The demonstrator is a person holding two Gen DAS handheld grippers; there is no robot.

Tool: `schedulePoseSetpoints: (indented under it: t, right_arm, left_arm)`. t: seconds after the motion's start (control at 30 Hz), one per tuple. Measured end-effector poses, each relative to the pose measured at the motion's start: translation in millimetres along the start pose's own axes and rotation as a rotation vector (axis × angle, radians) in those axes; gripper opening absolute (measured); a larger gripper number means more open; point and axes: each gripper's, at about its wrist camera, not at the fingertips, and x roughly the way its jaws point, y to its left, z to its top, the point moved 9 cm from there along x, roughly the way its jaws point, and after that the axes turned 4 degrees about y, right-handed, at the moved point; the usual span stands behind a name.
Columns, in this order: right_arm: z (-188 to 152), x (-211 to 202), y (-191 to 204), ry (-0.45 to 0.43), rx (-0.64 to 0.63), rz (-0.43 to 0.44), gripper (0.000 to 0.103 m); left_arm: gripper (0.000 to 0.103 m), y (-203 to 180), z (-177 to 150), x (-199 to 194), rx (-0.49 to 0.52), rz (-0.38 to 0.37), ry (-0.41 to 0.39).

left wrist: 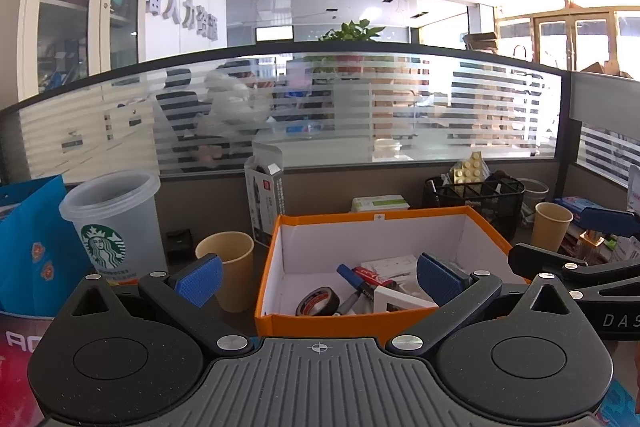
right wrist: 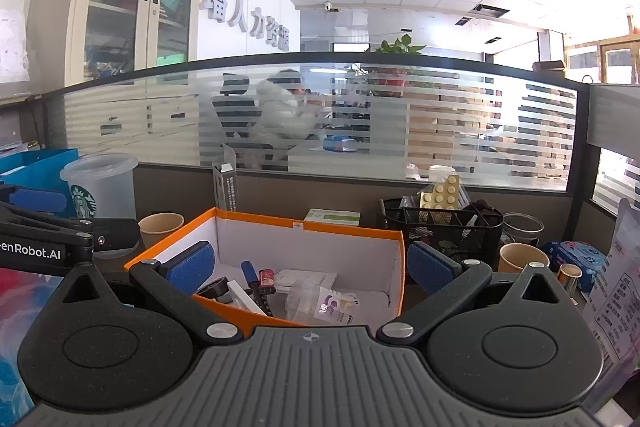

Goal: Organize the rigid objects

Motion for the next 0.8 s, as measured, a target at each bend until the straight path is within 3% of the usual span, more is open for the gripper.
schedulePoseSetpoints:
  t: [0.27,0.4,0.5,0.53,0.67,0.8]
  right_arm:
    - [2,6,18,0.003,-0.021,0.031,0.103]
    - [-1,19,58,0.027,-0.048,0.118,0.103]
    - [-10,33,100,0.056,-0.098,0.197,0.103]
    - [-14,37,116,0.070,-0.118,0.221,0.103]
    - [-32,54,178,0.117,-0.207,0.316,0.103]
    - [-49,74,237,0.170,-0.256,0.422,0.103]
  left_arm:
    - [0.103,22,-5,-1,-0.002,0.055,0.006]
    - [0.103,59,-15,-3,-0.053,0.091,-0.018]
    - [0.103,111,-31,-20,-0.172,0.280,-0.175]
    - [0.103,129,-36,-23,-0.199,0.339,-0.186]
    - [0.103,192,-56,-18,-0.233,0.440,-0.132]
    - [0.103,249,-85,2,-0.299,0.535,0.003]
